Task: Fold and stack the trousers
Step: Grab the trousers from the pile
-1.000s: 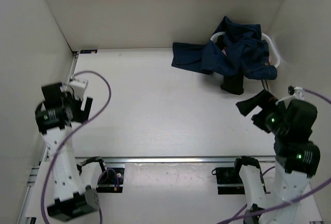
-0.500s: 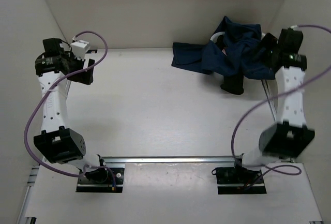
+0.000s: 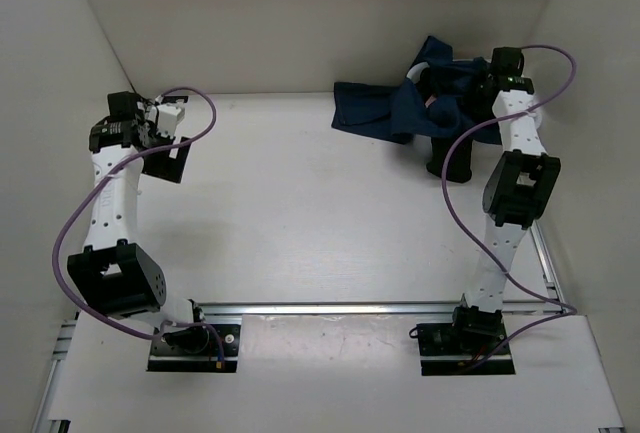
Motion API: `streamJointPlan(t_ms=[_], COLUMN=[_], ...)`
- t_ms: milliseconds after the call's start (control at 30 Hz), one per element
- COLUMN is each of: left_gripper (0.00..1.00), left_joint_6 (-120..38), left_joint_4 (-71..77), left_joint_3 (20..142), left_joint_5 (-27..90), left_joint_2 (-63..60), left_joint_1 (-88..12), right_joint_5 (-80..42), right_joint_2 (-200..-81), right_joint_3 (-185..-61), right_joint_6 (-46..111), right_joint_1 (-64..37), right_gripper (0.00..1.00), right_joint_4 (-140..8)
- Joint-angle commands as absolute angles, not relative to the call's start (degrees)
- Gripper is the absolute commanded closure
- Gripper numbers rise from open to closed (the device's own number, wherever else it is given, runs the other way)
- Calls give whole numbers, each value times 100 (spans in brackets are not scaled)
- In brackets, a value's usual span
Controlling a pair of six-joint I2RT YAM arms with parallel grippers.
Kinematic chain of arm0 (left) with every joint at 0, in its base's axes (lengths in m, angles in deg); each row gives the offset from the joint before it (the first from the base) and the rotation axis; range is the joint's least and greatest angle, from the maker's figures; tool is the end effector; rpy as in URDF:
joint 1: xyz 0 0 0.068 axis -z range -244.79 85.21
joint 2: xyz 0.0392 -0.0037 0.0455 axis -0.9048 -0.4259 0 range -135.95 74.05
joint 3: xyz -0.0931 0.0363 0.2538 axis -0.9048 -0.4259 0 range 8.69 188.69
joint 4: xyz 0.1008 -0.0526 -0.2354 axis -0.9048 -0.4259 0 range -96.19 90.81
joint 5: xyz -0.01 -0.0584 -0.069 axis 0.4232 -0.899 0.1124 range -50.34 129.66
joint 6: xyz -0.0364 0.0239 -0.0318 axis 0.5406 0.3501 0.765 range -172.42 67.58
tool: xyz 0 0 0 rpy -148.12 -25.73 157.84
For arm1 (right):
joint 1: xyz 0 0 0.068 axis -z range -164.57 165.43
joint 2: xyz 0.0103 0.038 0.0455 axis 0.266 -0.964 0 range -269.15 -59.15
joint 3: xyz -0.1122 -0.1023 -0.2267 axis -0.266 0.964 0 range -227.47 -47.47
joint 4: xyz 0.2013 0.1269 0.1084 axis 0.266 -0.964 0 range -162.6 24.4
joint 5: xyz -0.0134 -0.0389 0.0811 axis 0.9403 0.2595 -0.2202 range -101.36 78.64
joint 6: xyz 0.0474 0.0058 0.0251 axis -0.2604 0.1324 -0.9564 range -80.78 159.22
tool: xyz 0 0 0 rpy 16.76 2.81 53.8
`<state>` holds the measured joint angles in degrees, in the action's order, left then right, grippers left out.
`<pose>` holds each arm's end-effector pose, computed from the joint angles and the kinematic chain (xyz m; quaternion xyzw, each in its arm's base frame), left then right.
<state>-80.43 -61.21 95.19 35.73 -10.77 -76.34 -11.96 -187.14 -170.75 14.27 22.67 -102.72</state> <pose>0.2882 0.0564 0.3484 0.1469 0.9549 0.0554 0.2519 0.5093 -0.0644 0.2883 0.2511 0.8777 0.0676 0.4025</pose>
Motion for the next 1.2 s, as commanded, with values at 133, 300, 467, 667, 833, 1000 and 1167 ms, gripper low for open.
streamJointPlan(t_ms=[133,300,467,667,833,1000,1167], left_gripper=[0,0,0,0,0,0,0], left_joint_6=[-7949,-7949,-7949,-7835,-8010,-8204,-8512], left_joint_4=[-5940,-5887,-5685,-5685,-5685,-5685,-5938], left_joint_3=[9184,8815,8393,8558,8823,8832,8953], left_joint_5=[3807,3807,3684,3684,3737,3798,3773], left_joint_2=[-453,74,602,840,945,928,454], left_joint_1=[-7639,-7639,-7639,-7639,-7639,-7639,-7552], right_joint_5=[-1689,-1321,-610,-203,323,770,239], right_joint_2=[-17495,-15712,-14513,-14177,-14239,-14721,-15755], right_joint_3=[-17070,-16736,-16674,-16797,-16060,-15408,-15618], right_joint_6=[1566,1944,2507,1937,1130,654,653], right_joint_1=[2115,1316,-814,-2489,-3053,-3054,-2221], right_gripper=[100,100,100,100,100,100,79], right_joint_4=[-9776,-9776,-9575,-9469,-9715,-10450,-11199])
